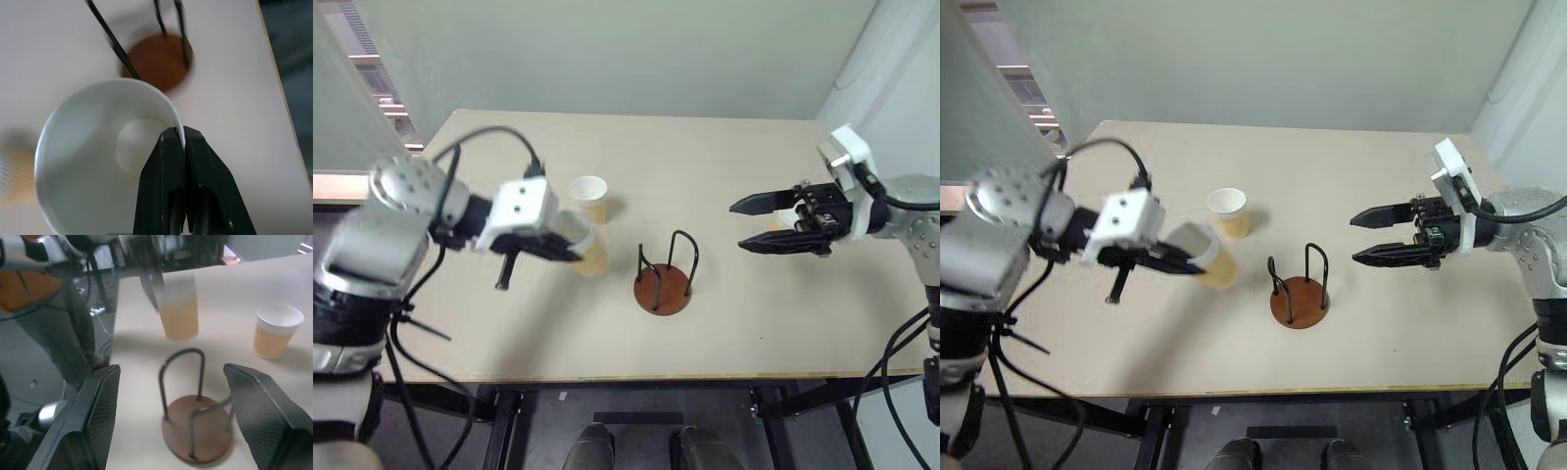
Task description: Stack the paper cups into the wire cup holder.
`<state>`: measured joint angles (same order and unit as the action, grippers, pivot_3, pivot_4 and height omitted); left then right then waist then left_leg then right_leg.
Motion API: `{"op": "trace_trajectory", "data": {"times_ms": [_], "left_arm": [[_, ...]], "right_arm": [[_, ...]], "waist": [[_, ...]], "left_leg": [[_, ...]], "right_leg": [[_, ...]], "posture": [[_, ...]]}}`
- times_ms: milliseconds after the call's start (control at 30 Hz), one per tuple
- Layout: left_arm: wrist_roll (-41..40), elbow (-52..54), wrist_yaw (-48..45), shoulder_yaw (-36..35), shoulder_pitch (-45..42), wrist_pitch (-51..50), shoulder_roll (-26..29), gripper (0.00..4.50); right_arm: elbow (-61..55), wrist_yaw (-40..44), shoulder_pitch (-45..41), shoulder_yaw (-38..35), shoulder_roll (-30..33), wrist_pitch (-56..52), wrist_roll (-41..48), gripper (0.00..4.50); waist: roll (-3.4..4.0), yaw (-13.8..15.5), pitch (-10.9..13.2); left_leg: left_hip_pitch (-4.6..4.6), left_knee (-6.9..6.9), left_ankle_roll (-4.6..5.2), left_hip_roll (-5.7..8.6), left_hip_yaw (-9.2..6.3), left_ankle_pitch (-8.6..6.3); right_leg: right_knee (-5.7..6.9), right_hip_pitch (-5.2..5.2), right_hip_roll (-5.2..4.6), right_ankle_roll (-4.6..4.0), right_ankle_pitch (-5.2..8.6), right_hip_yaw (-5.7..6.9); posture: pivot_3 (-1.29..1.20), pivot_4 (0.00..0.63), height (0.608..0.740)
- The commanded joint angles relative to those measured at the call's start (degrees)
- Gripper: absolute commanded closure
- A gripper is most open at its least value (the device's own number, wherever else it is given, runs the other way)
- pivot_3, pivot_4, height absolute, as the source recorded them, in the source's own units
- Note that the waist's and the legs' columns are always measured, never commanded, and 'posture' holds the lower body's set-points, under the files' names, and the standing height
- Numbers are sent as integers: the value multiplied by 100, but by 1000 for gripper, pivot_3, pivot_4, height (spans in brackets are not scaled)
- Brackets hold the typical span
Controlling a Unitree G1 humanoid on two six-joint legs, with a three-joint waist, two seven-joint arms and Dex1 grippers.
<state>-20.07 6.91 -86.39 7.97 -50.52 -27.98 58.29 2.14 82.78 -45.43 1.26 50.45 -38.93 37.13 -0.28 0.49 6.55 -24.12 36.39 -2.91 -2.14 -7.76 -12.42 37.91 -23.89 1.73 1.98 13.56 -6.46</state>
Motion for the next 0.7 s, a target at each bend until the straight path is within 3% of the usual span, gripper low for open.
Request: {"op": "trace_trajectory", "data": {"times_ms": [33,233,433,700], "left_arm": [[-471,-98,-197,-106,-1003,-487,-290,4465],[-400,-866,-552,327,-1961,-350,-1006,4465],[11,-1556,-594,1009,-1956,512,-1621,4465],[462,-2446,-577,1331,-2082,1303,-2602,4465]], "right_arm": [[-182,-71,-7,-140,-9,149,-50,1000],[-852,-234,216,-677,264,-203,364,1000],[-1389,-607,603,-1423,733,-524,672,1000],[-1961,-1116,1070,-1976,946,-883,1109,1000]], "waist": [[0,12,0],[2,17,1],[1,40,1],[1,95,1]], "left_leg": [[-4,4,2,0,0,-1],[-17,34,19,0,9,-11],[-38,68,39,3,7,-24],[-52,106,72,20,11,-41]], "right_leg": [[-1,0,0,2,-1,1],[-13,3,-1,19,0,-7],[-33,6,-2,49,-7,-11],[-96,40,-18,100,-40,-17]], "posture": [[0,150,740],[0,150,740],[0,150,740],[0,150,740]]}}
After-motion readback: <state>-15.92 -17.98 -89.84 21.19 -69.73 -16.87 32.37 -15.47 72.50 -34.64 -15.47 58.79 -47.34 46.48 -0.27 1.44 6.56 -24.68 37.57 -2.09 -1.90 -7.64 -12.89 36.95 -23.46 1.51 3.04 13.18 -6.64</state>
